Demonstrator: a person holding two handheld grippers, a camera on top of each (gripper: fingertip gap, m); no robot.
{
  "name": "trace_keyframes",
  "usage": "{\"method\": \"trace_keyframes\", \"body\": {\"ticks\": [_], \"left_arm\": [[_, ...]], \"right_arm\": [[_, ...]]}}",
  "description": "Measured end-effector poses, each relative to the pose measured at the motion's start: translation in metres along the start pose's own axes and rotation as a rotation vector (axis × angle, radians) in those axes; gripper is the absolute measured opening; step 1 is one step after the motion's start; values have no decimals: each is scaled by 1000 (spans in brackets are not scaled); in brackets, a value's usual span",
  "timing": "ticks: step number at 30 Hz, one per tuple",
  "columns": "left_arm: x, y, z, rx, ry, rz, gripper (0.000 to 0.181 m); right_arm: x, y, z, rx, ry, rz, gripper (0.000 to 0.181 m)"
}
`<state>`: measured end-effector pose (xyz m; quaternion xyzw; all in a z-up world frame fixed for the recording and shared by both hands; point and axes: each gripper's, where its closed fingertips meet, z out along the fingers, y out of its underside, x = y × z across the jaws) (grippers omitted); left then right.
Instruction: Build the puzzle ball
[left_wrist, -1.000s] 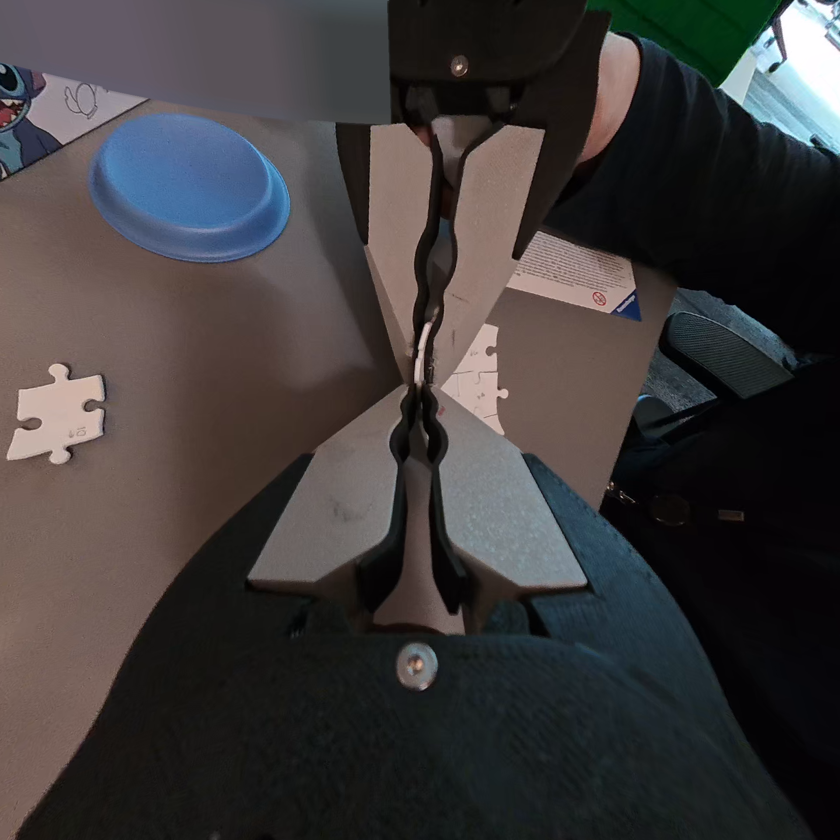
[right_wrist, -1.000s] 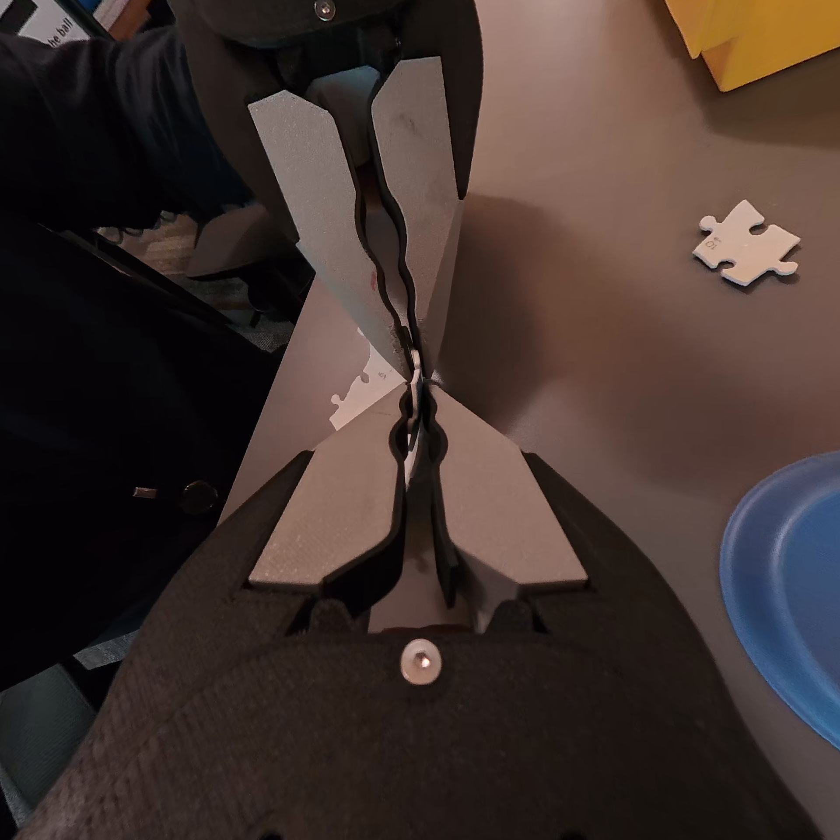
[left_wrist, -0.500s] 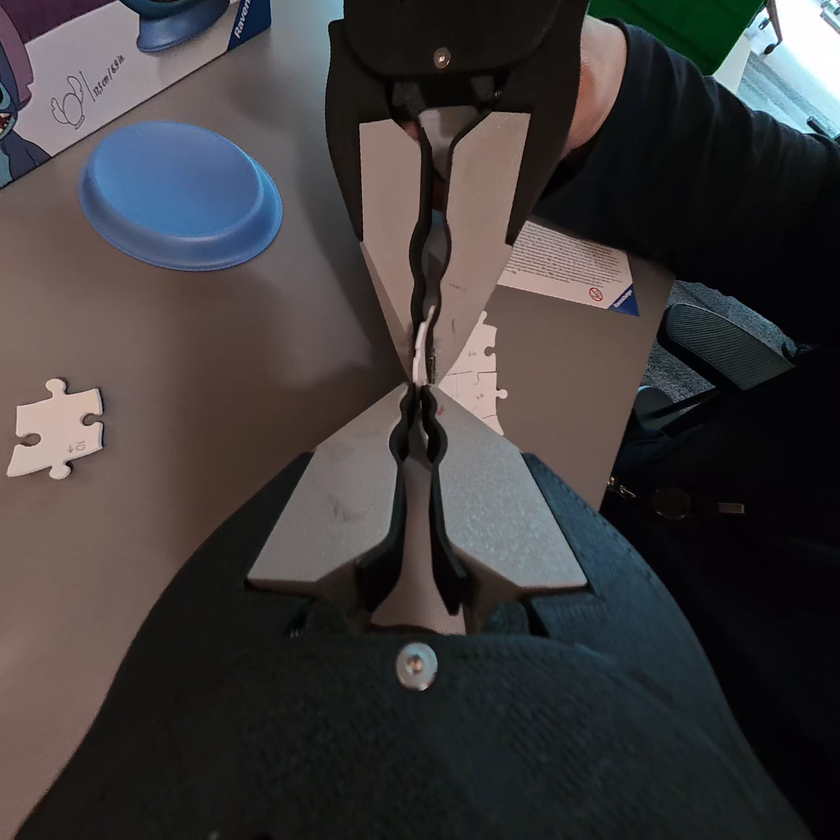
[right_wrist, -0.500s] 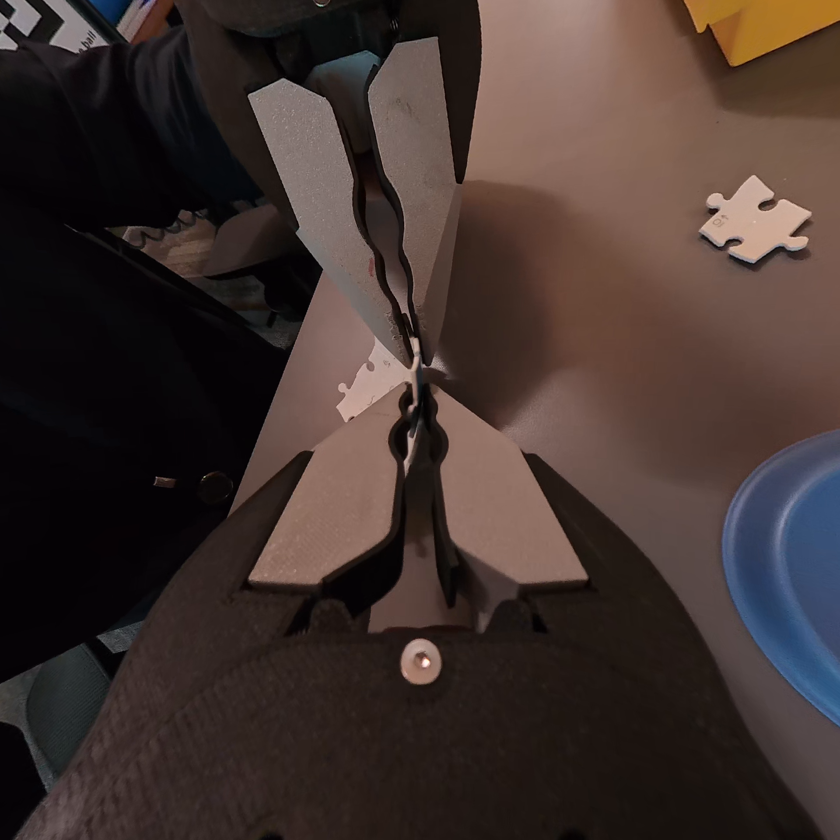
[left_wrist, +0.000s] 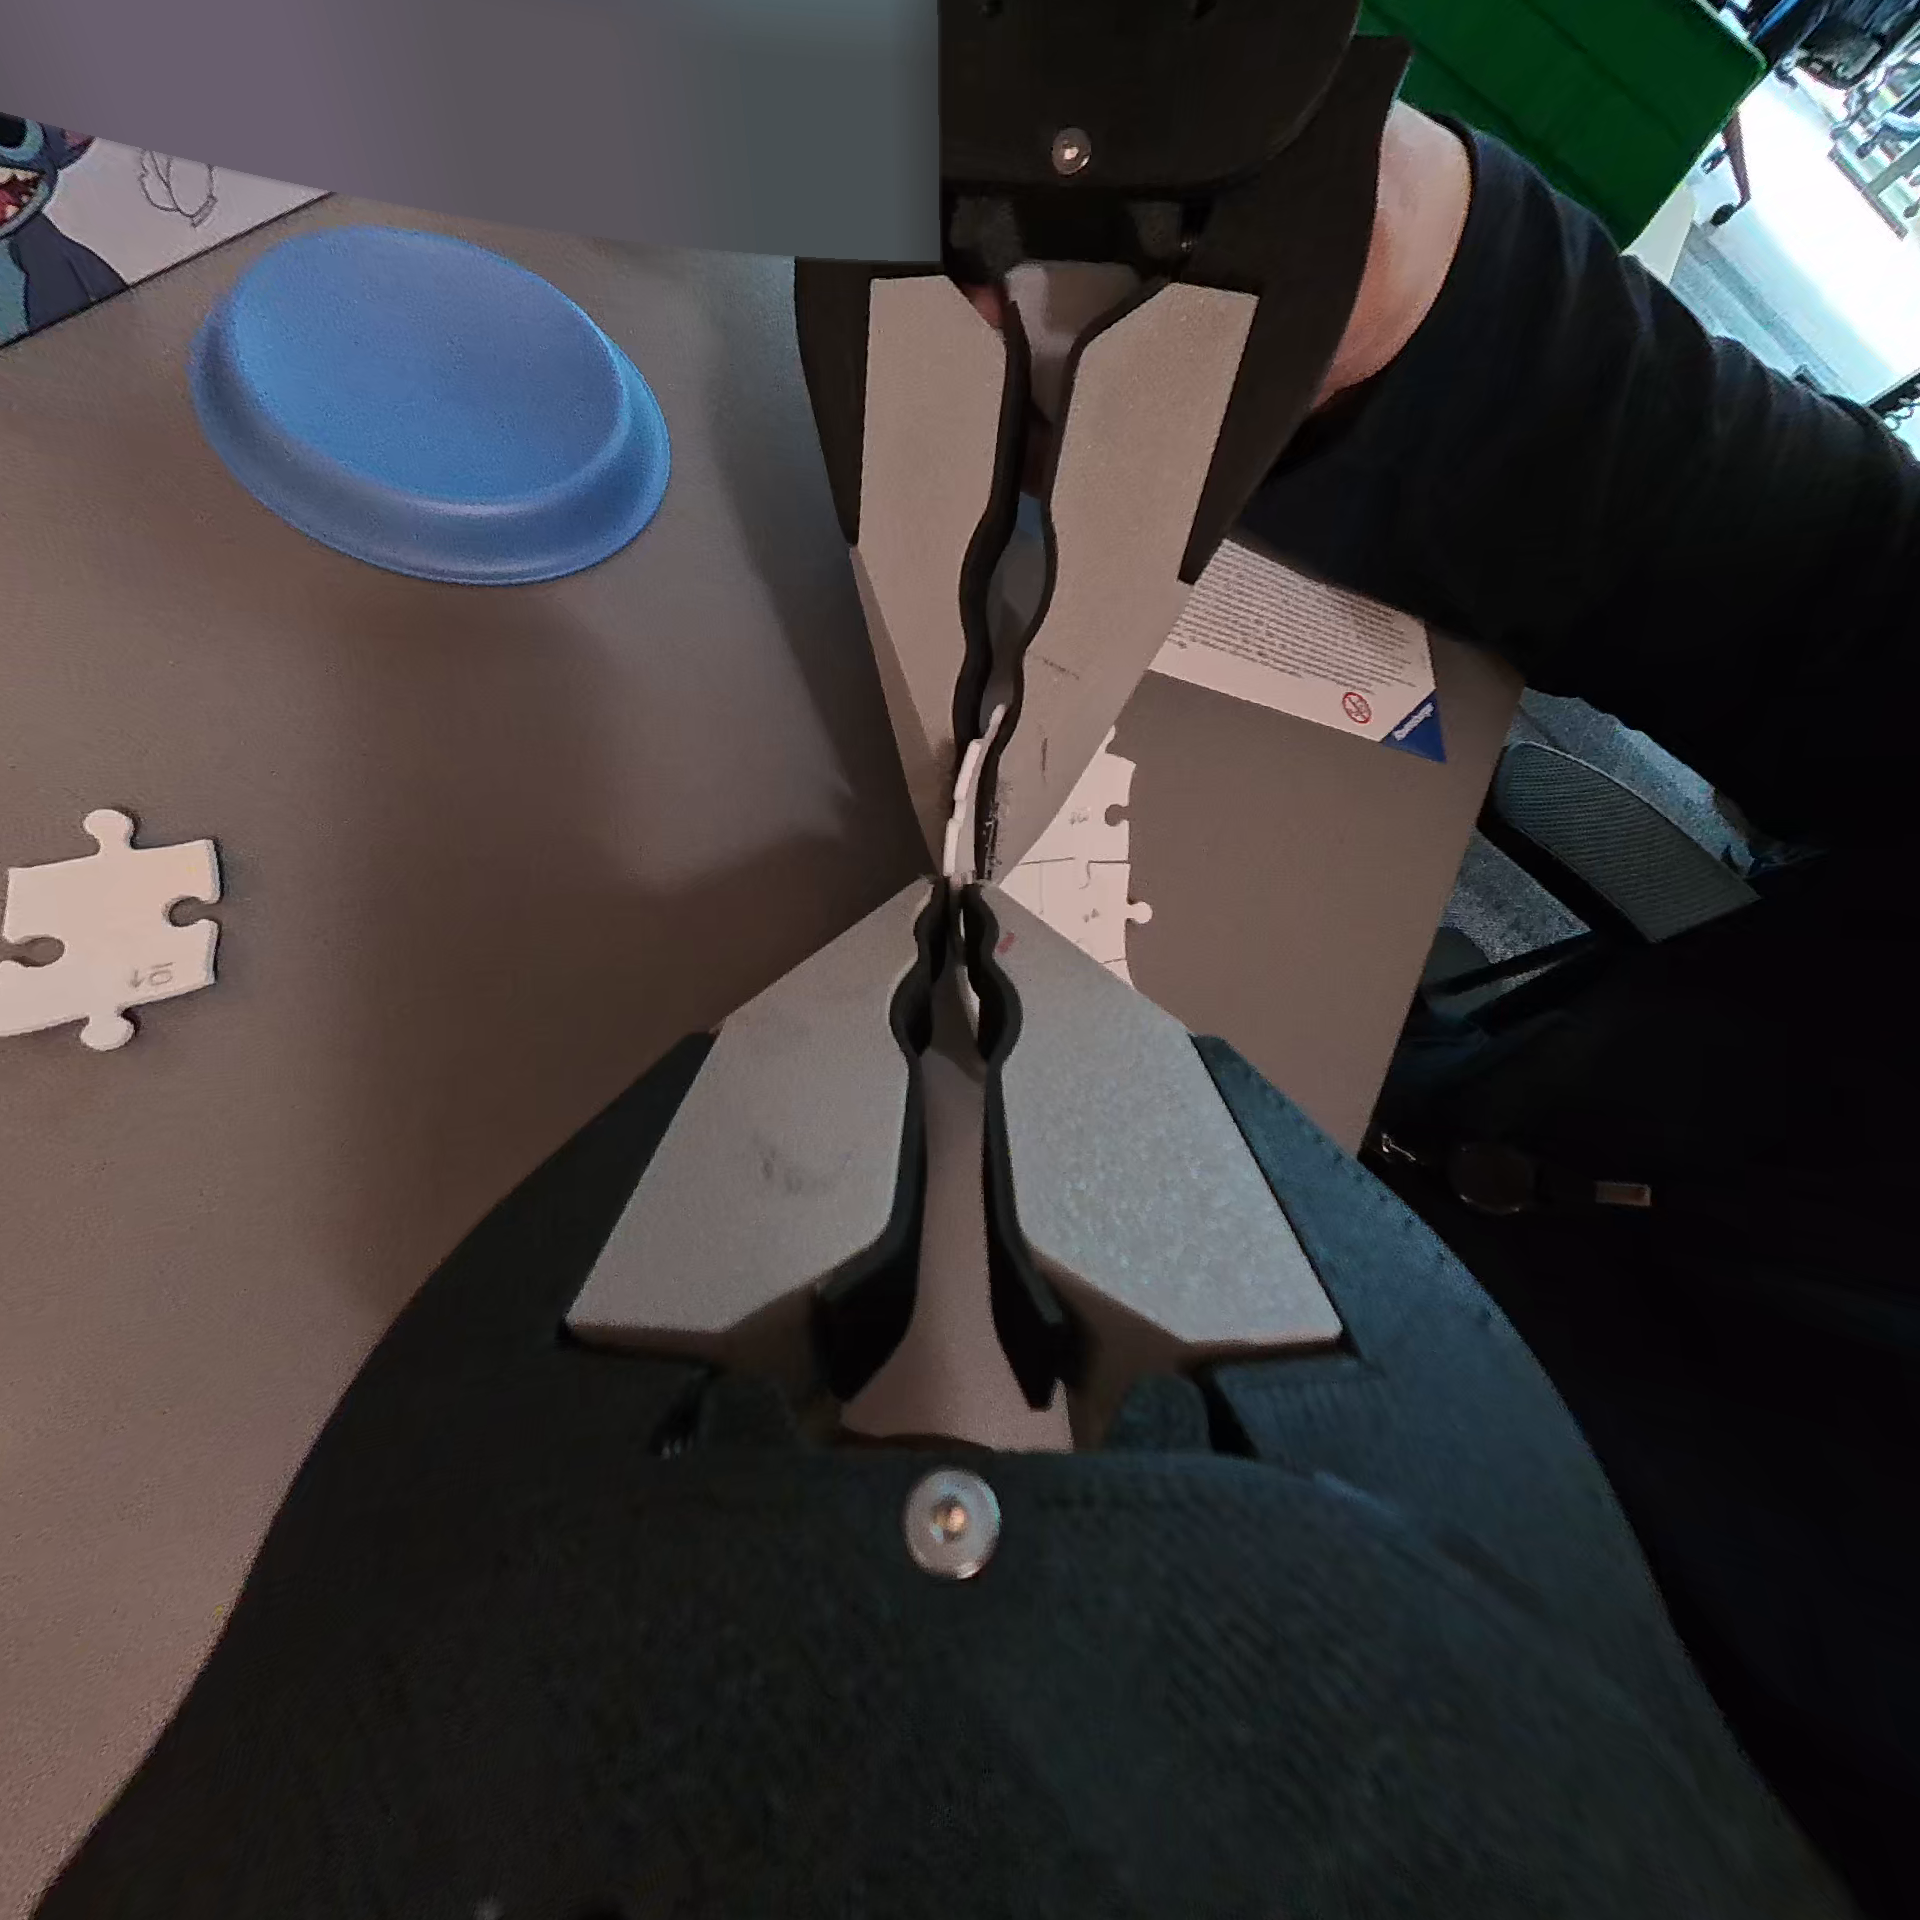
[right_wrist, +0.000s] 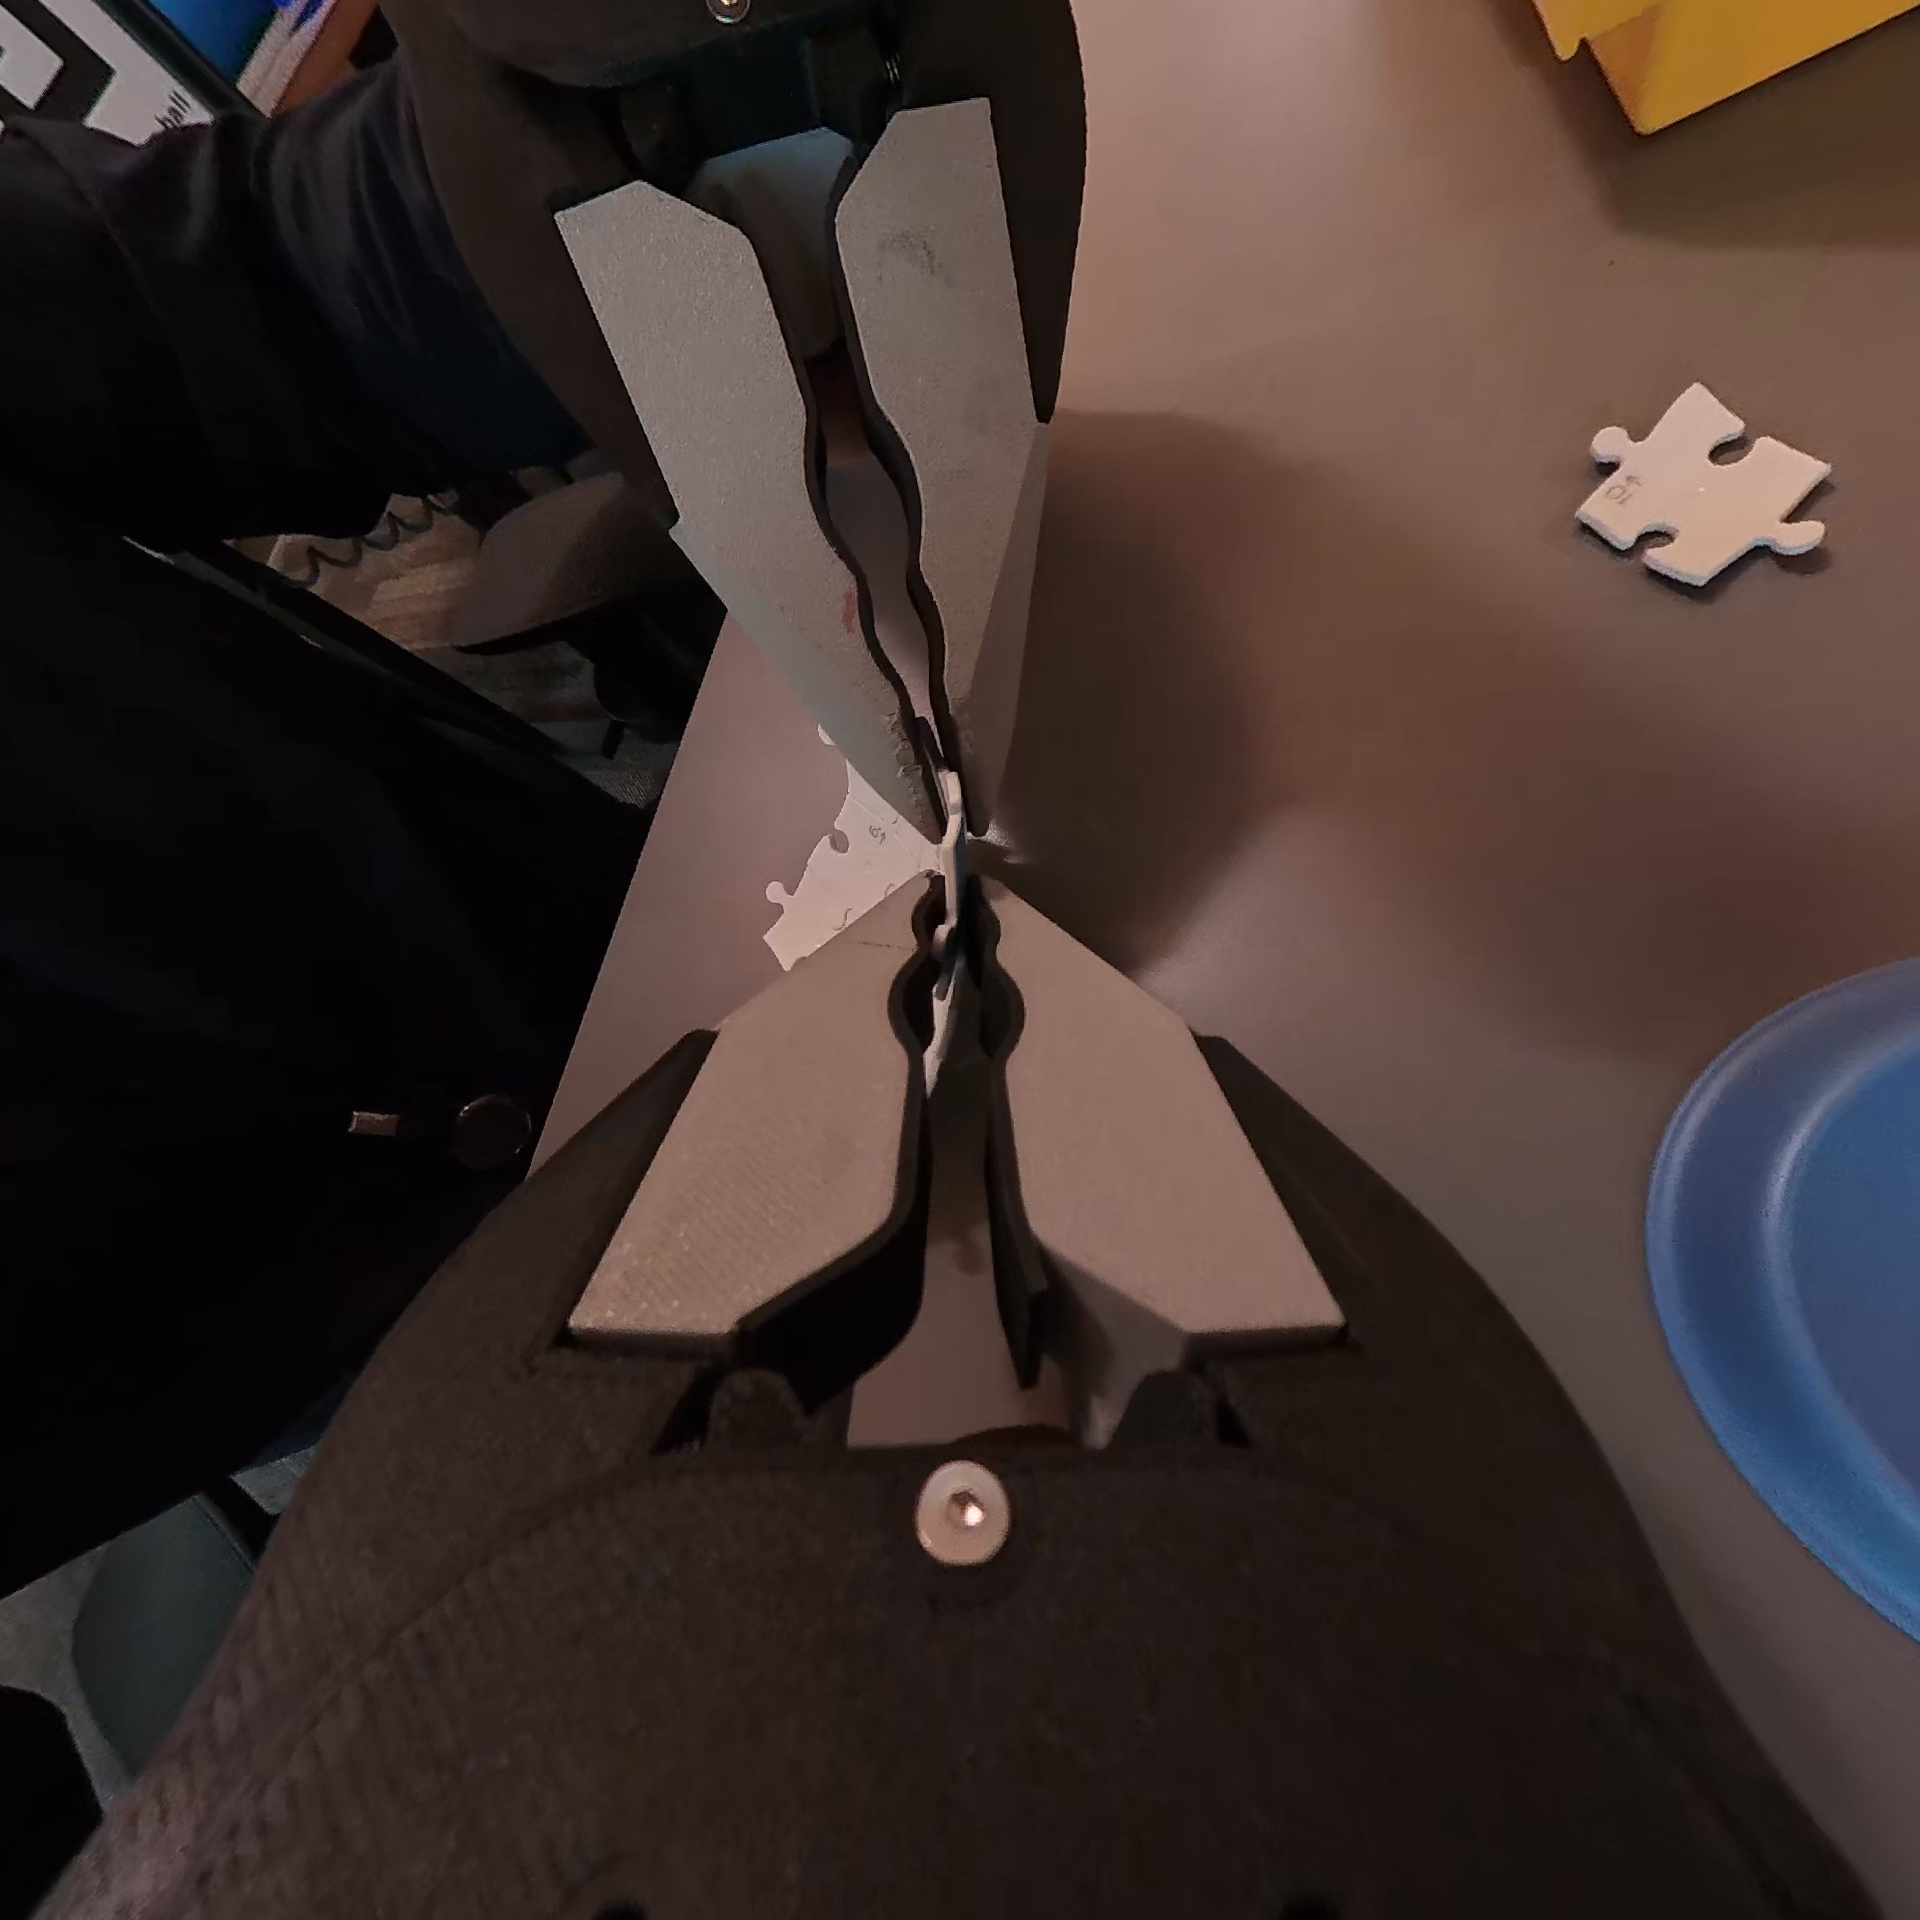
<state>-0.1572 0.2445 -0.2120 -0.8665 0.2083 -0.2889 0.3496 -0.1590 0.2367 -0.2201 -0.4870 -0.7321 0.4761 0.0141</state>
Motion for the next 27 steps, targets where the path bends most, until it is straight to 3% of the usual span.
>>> {"method": "trace_keyframes", "body": {"ticks": [9,12,27], "left_arm": [[-1,3,3,-23,-4,-23,10],[0,3,3,-20,9,-23,0],[3,3,3,-52,20,13,0]], "right_arm": [[1,-2,-2,8,19,-14,0],[0,-2,-2,6,25,-30,0],[-3,-3,-6,40,-45,28,5]]}}
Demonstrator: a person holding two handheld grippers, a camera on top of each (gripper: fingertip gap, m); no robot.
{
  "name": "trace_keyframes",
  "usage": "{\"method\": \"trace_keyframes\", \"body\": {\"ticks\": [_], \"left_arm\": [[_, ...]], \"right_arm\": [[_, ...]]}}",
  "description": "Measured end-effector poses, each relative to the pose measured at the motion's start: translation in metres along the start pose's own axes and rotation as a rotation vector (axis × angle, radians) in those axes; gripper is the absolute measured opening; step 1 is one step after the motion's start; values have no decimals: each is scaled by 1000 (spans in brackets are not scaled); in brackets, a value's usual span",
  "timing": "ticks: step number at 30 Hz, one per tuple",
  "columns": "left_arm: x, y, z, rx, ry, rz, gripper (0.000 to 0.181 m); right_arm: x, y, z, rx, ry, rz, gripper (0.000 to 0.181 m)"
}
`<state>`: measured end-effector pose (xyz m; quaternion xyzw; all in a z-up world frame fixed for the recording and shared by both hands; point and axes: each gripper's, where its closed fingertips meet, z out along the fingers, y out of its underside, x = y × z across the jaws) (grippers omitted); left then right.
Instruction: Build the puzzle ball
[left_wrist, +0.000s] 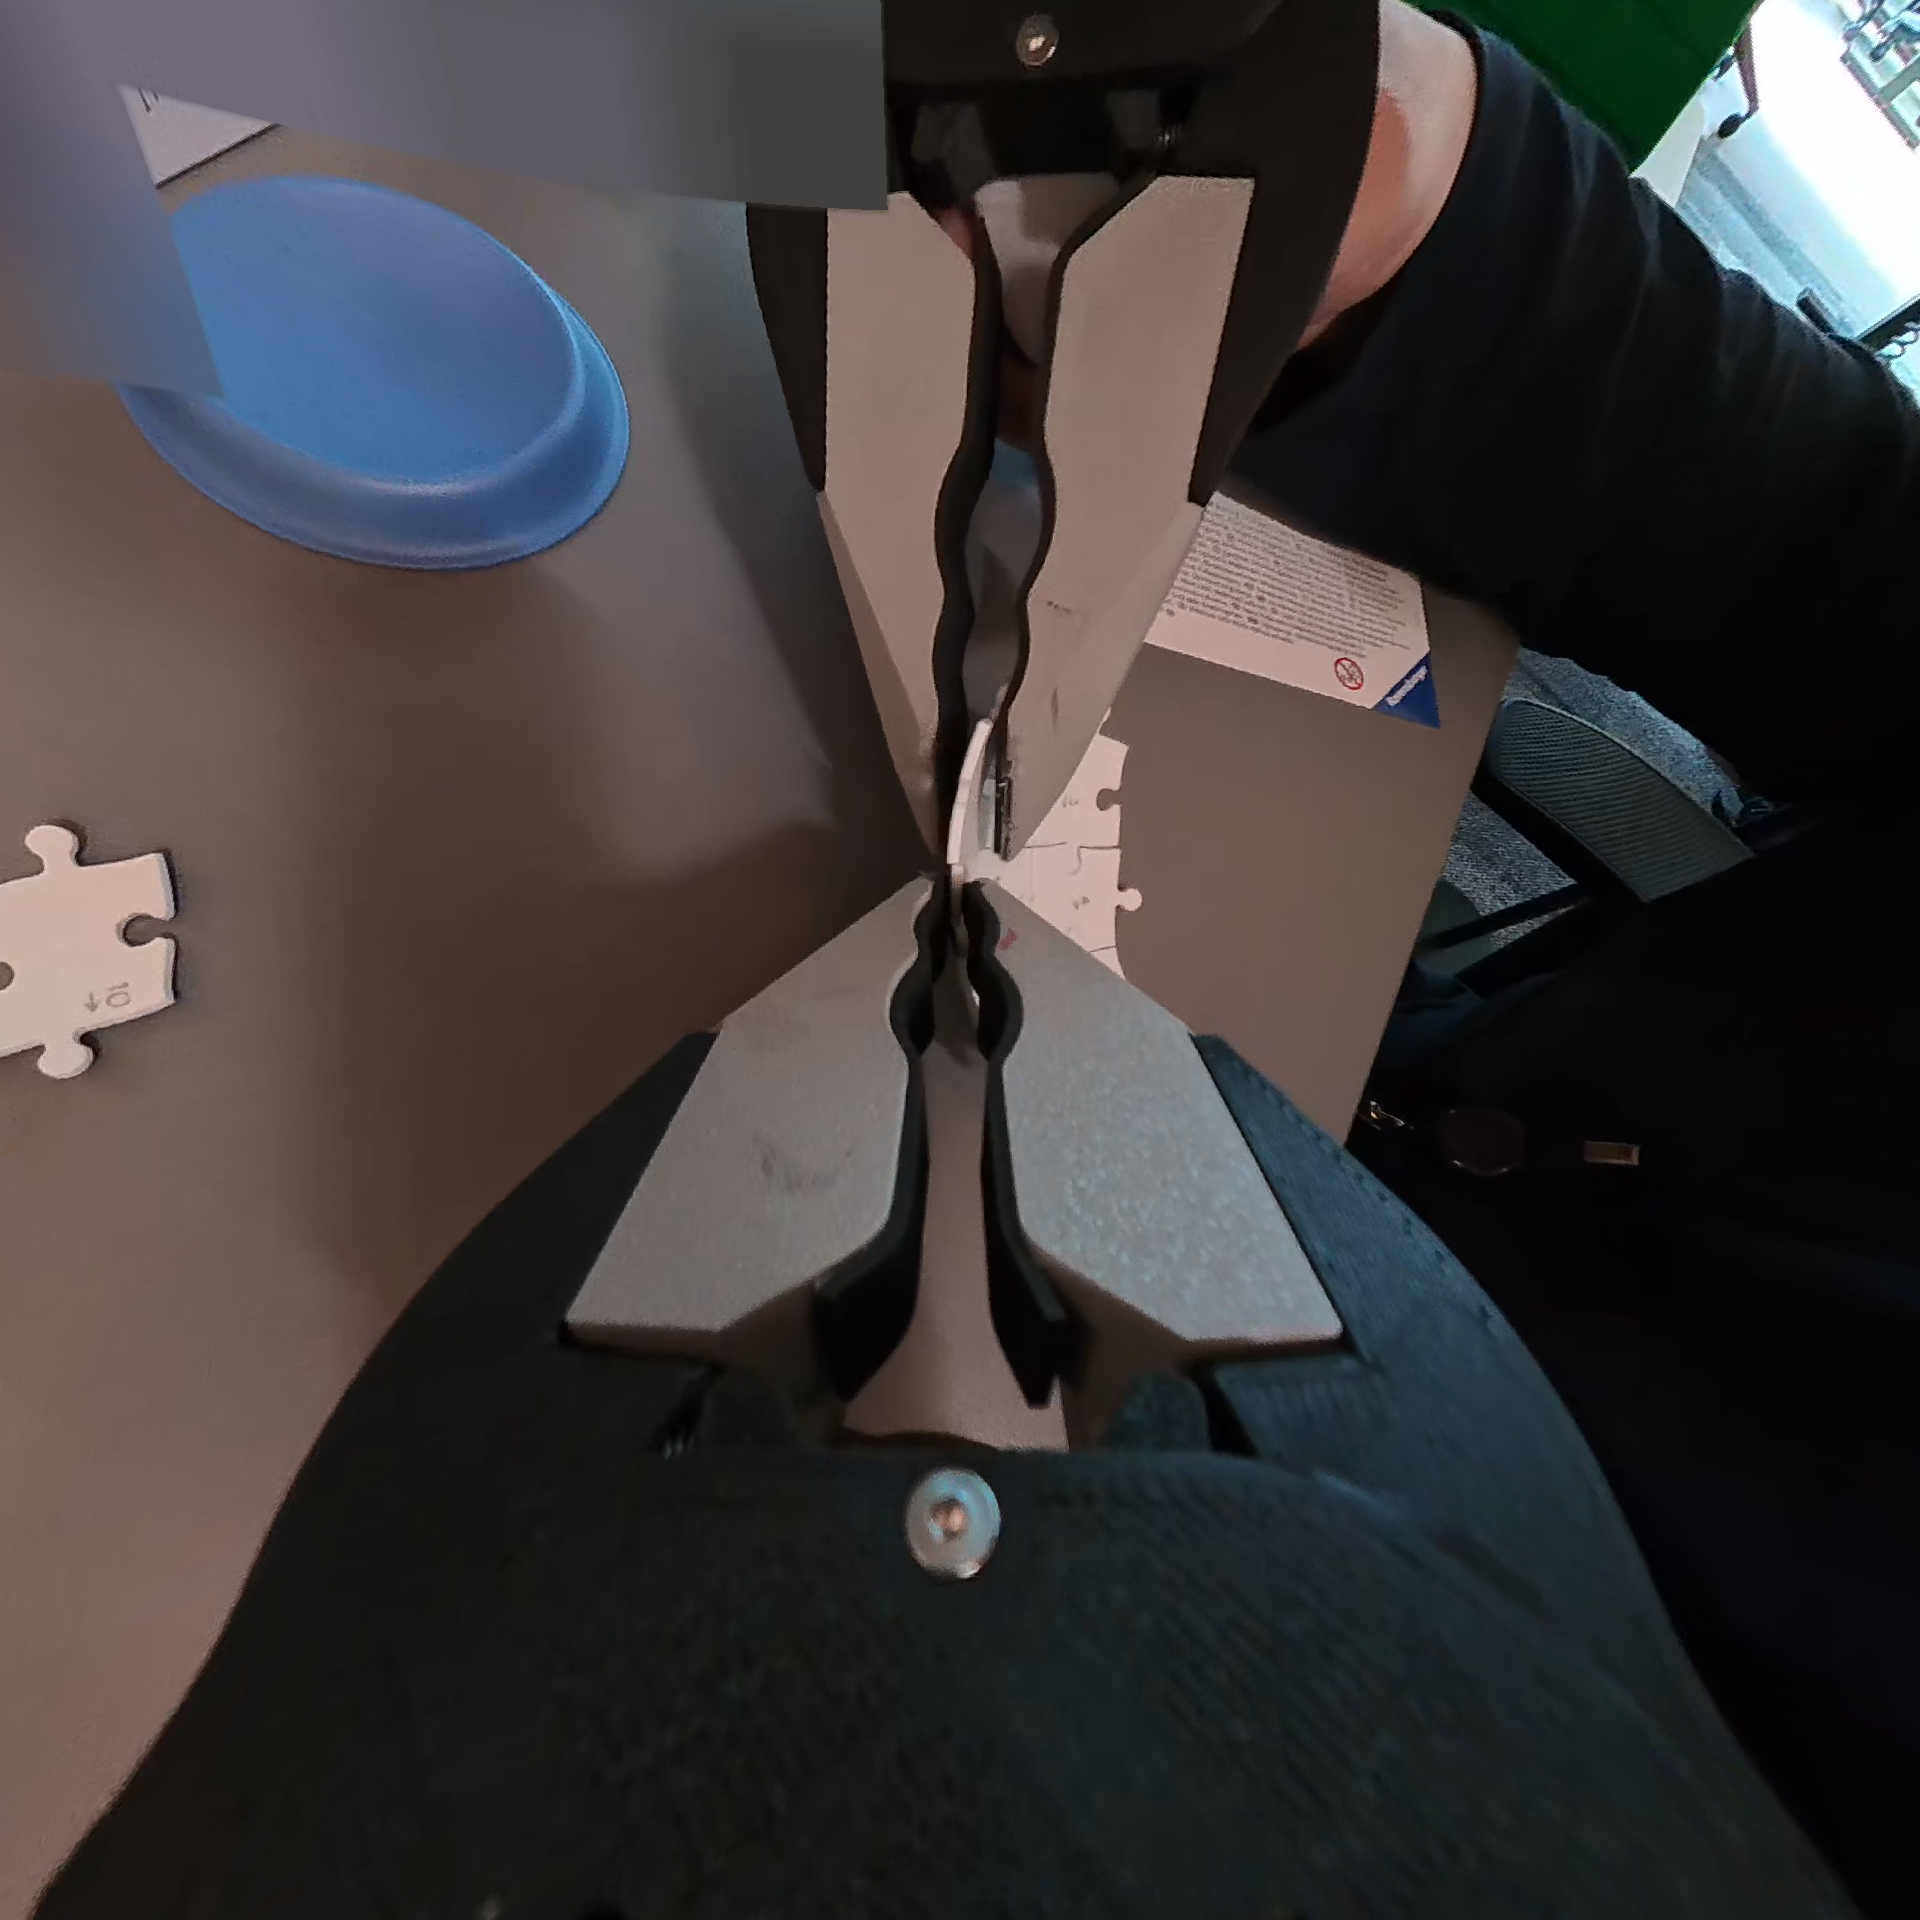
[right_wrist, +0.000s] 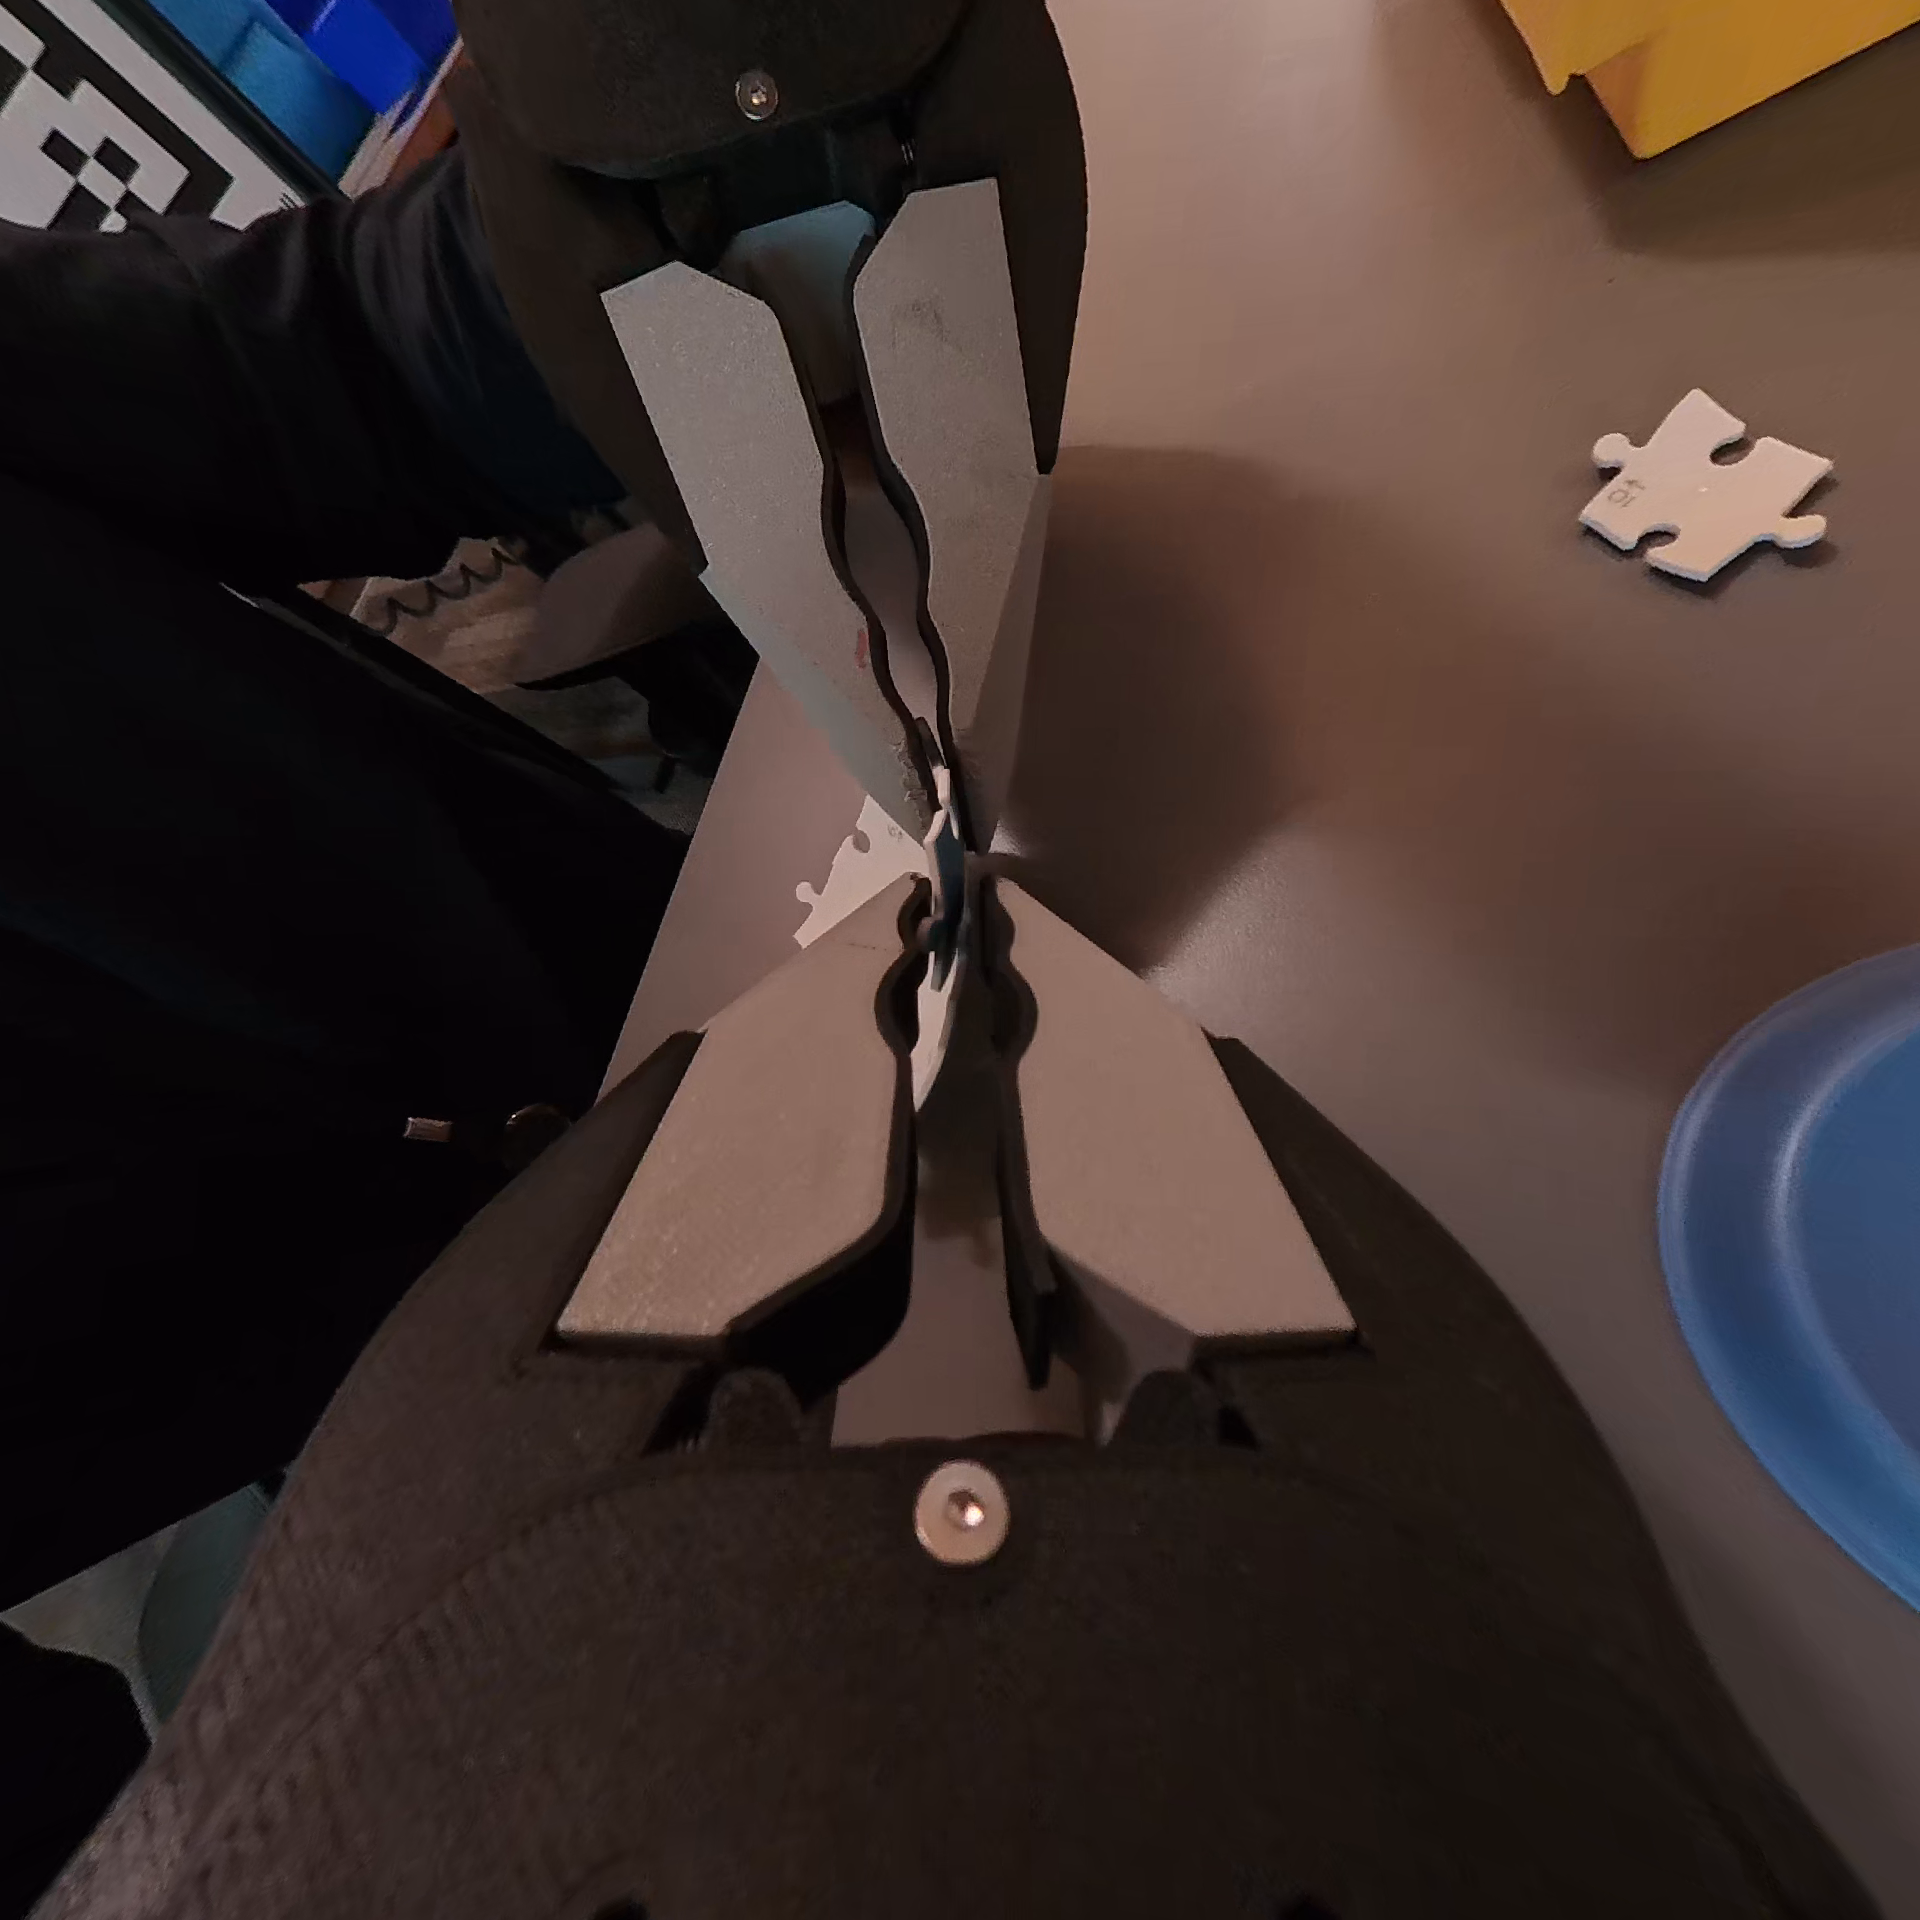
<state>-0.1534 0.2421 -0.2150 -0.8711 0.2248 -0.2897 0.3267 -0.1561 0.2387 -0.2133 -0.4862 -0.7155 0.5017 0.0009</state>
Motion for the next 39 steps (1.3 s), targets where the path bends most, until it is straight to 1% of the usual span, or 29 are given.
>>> {"method": "trace_keyframes", "body": {"ticks": [4,8,13,22,26,29,39], "left_arm": [[0,0,0,-1,-6,1,0],[-1,-2,-2,9,-17,7,0],[-2,0,-2,-4,-46,17,1],[-5,-2,-3,5,-61,-28,0],[-5,-1,-3,2,-62,-47,0],[-6,-1,-4,3,-64,-54,0],[-6,0,-4,4,-69,-68,1]], "right_arm": [[1,2,-3,0,-14,29,11],[0,6,-7,3,-40,53,9],[1,7,-5,-3,-51,74,4],[3,5,-6,24,-57,117,4],[4,4,-6,31,-61,134,10],[4,2,-5,39,-69,139,5],[7,2,-4,41,-30,113,0]]}}
